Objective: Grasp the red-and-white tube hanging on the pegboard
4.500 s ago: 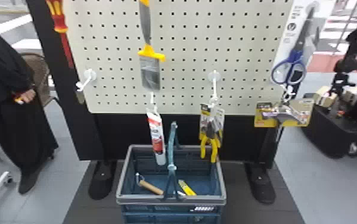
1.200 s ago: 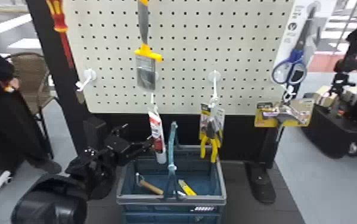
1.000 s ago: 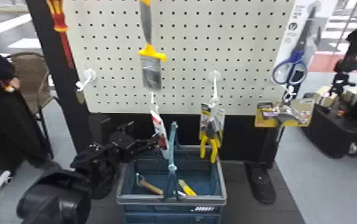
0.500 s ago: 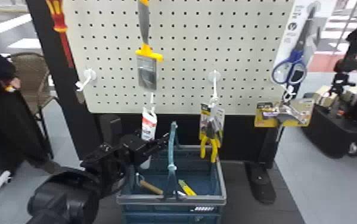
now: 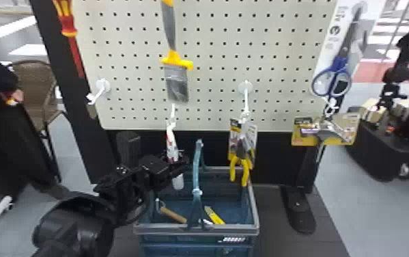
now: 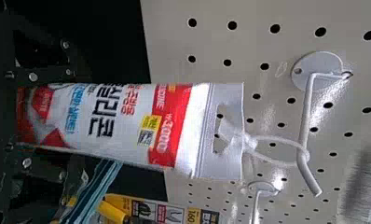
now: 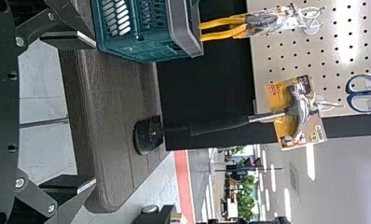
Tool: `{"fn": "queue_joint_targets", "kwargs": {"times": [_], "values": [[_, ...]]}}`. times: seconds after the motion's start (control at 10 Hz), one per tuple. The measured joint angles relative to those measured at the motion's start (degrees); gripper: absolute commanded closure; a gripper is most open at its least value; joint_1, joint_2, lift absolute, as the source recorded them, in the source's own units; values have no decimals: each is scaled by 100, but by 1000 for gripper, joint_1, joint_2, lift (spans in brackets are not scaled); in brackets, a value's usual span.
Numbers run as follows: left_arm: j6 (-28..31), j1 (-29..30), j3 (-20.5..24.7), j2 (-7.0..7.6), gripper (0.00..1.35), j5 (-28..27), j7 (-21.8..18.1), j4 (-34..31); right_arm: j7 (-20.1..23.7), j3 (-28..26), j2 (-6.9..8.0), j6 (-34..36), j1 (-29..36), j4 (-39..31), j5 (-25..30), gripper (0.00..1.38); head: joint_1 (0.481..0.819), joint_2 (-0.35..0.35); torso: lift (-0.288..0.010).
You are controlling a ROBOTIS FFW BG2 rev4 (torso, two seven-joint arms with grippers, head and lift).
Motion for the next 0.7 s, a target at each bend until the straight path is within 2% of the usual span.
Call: {"fn": "queue_joint_targets", "kwargs": {"times": [0.7], "values": [[-35, 99, 59, -27, 1128, -16, 12, 0, -5, 0, -12, -4, 51, -51, -25, 262, 549, 0, -100]]}}
